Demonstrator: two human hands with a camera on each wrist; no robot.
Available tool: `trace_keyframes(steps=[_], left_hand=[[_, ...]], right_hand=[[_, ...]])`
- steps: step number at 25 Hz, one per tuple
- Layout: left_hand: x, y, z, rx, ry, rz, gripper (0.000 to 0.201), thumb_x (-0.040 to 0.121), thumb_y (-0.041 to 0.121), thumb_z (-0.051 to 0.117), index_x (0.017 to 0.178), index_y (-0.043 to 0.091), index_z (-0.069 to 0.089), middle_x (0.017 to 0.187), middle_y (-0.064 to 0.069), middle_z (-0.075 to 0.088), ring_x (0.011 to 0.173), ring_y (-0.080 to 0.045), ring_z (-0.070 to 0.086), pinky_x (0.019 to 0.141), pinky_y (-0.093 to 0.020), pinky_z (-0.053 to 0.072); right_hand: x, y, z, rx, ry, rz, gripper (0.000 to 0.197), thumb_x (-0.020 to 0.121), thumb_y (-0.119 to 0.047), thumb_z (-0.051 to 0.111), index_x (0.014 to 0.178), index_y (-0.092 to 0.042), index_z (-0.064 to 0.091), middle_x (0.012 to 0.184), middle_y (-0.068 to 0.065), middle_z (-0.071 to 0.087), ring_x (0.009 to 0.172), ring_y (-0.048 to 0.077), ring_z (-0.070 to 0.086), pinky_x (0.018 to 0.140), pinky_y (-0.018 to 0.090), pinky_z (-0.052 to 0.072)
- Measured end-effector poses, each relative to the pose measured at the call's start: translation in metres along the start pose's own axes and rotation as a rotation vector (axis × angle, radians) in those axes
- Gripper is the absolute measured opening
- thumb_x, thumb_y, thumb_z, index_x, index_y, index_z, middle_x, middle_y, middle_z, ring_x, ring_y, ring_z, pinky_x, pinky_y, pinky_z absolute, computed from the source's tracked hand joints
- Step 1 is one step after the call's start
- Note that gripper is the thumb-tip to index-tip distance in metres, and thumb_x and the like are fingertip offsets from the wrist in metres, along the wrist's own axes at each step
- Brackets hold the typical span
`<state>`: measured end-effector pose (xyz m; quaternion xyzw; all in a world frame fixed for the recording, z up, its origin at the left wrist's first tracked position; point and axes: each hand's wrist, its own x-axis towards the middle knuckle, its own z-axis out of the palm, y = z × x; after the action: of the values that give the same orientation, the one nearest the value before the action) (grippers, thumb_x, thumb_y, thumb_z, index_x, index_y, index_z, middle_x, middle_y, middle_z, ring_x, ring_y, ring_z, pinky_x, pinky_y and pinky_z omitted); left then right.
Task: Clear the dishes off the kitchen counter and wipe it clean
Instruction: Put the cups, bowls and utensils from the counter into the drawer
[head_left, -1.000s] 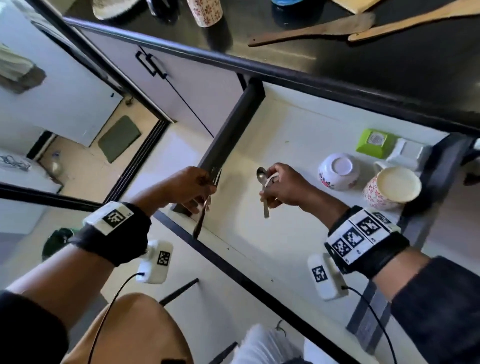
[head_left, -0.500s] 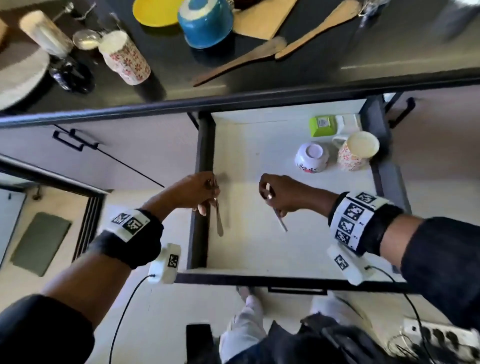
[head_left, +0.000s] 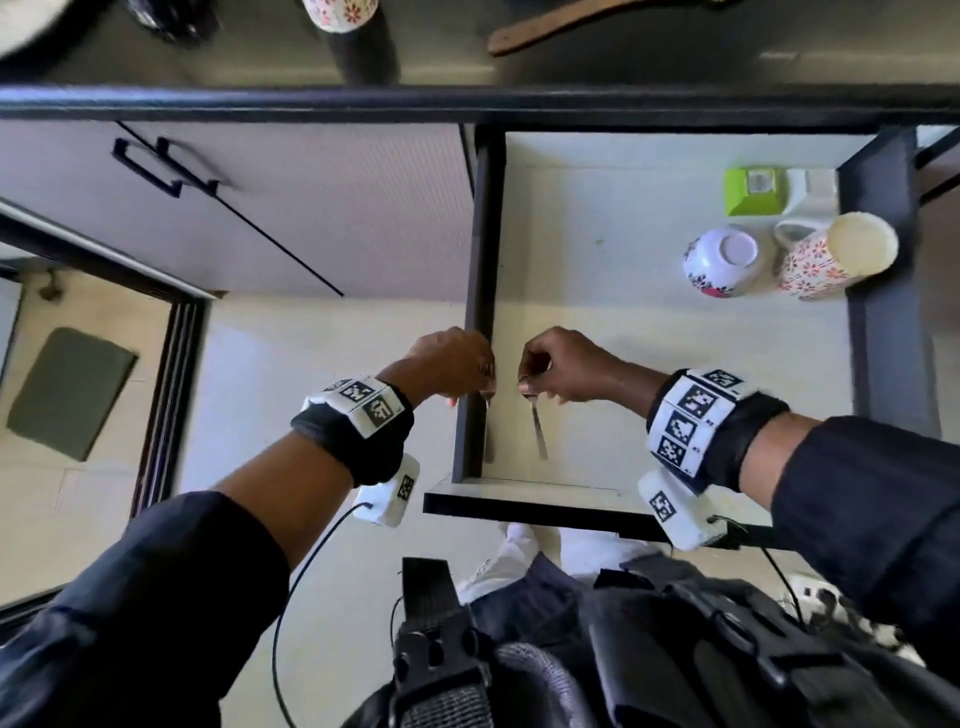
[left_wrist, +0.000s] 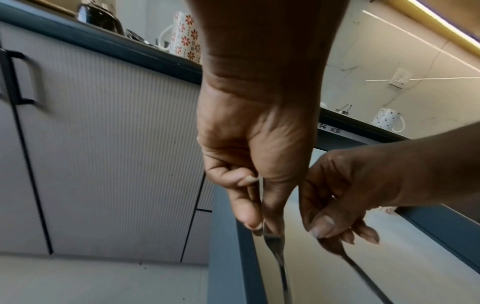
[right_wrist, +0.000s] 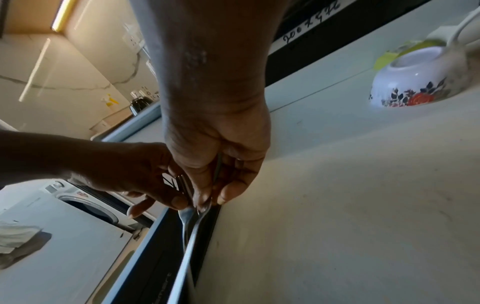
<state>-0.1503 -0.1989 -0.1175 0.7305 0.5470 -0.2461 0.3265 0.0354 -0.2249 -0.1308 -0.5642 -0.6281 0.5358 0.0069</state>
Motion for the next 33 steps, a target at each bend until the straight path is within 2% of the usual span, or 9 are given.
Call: trace_keyframes(steps=[5, 9, 11, 13, 16, 19, 23, 25, 33], left_hand=[[0.018, 0.006, 0.005, 0.261, -0.017, 0.17, 0.035, 0.089, 0.038, 0.067, 0.122, 0.026, 0.062, 0.114, 0.001, 0.067, 0.099, -0.021, 0.066, 0.079, -0.032, 0.052], [0.022, 0.014, 0.006, 0.396, 0.039, 0.246, 0.03, 0.093, 0.035, 0.063, 0.12, 0.021, 0.064, 0.112, -0.001, 0.063, 0.09, -0.019, 0.065, 0.073, -0.029, 0.047], [0.022, 0.016, 0.012, 0.507, 0.11, 0.285, 0.025, 0.094, 0.029, 0.061, 0.114, 0.015, 0.065, 0.111, -0.004, 0.057, 0.082, -0.018, 0.06, 0.078, -0.031, 0.046], [0.023, 0.014, 0.017, 0.621, 0.185, 0.313, 0.018, 0.093, 0.026, 0.06, 0.105, 0.015, 0.067, 0.109, -0.004, 0.054, 0.093, -0.02, 0.056, 0.092, -0.034, 0.04], [0.022, 0.015, 0.02, 0.769, 0.236, 0.317, 0.018, 0.091, 0.032, 0.058, 0.097, 0.019, 0.069, 0.103, -0.001, 0.057, 0.105, -0.023, 0.051, 0.1, -0.036, 0.034], [0.024, 0.019, 0.018, 0.89, 0.181, 0.296, 0.021, 0.093, 0.037, 0.055, 0.097, 0.021, 0.068, 0.106, 0.001, 0.058, 0.11, -0.022, 0.049, 0.101, -0.034, 0.032], [0.036, 0.026, 0.018, 1.008, 0.07, 0.265, 0.043, 0.086, 0.064, 0.053, 0.099, 0.025, 0.065, 0.108, 0.005, 0.057, 0.115, -0.021, 0.045, 0.102, -0.033, 0.027], [0.039, 0.03, 0.022, 1.022, 0.048, 0.264, 0.037, 0.09, 0.059, 0.053, 0.104, 0.026, 0.064, 0.109, 0.006, 0.058, 0.118, -0.021, 0.044, 0.105, -0.031, 0.025], [0.039, 0.033, 0.025, 1.037, 0.085, 0.233, 0.046, 0.084, 0.066, 0.054, 0.083, 0.02, 0.049, 0.09, 0.002, 0.047, 0.101, -0.019, 0.046, 0.1, -0.031, 0.029]], right_hand=[[0.022, 0.007, 0.015, -0.041, 0.032, 0.037, 0.01, 0.07, -0.007, 0.08, 0.072, -0.01, 0.07, 0.063, -0.005, 0.067, 0.054, 0.003, 0.06, 0.055, 0.021, 0.045], [0.039, 0.018, 0.02, -0.044, 0.057, 0.066, 0.015, 0.063, -0.011, 0.082, 0.068, -0.012, 0.068, 0.062, -0.003, 0.067, 0.056, 0.01, 0.063, 0.059, 0.028, 0.054], [0.043, 0.022, 0.023, -0.046, 0.037, 0.093, 0.016, 0.063, -0.013, 0.083, 0.066, -0.013, 0.068, 0.063, -0.004, 0.066, 0.059, 0.012, 0.063, 0.06, 0.03, 0.054], [0.046, 0.024, 0.025, -0.054, 0.03, 0.119, 0.017, 0.064, -0.014, 0.084, 0.066, -0.014, 0.066, 0.066, -0.005, 0.065, 0.062, 0.013, 0.063, 0.061, 0.031, 0.054], [0.051, 0.025, 0.027, -0.098, 0.027, 0.158, 0.018, 0.063, -0.015, 0.083, 0.068, -0.015, 0.065, 0.071, -0.001, 0.068, 0.069, 0.02, 0.064, 0.062, 0.031, 0.052], [0.054, 0.025, 0.031, -0.182, -0.015, 0.167, 0.022, 0.063, -0.022, 0.082, 0.072, -0.018, 0.062, 0.079, 0.003, 0.068, 0.078, 0.027, 0.064, 0.064, 0.033, 0.052], [0.056, 0.026, 0.033, -0.269, -0.051, 0.159, 0.028, 0.067, -0.027, 0.081, 0.083, -0.018, 0.06, 0.091, 0.008, 0.067, 0.085, 0.031, 0.063, 0.064, 0.03, 0.046], [0.057, 0.025, 0.033, -0.331, -0.049, 0.137, 0.031, 0.072, -0.027, 0.079, 0.092, -0.013, 0.059, 0.095, 0.011, 0.066, 0.087, 0.033, 0.063, 0.064, 0.03, 0.042], [0.057, 0.025, 0.036, -0.37, -0.079, 0.132, 0.038, 0.069, -0.03, 0.081, 0.092, -0.014, 0.055, 0.092, 0.008, 0.062, 0.085, 0.031, 0.061, 0.063, 0.031, 0.04]])
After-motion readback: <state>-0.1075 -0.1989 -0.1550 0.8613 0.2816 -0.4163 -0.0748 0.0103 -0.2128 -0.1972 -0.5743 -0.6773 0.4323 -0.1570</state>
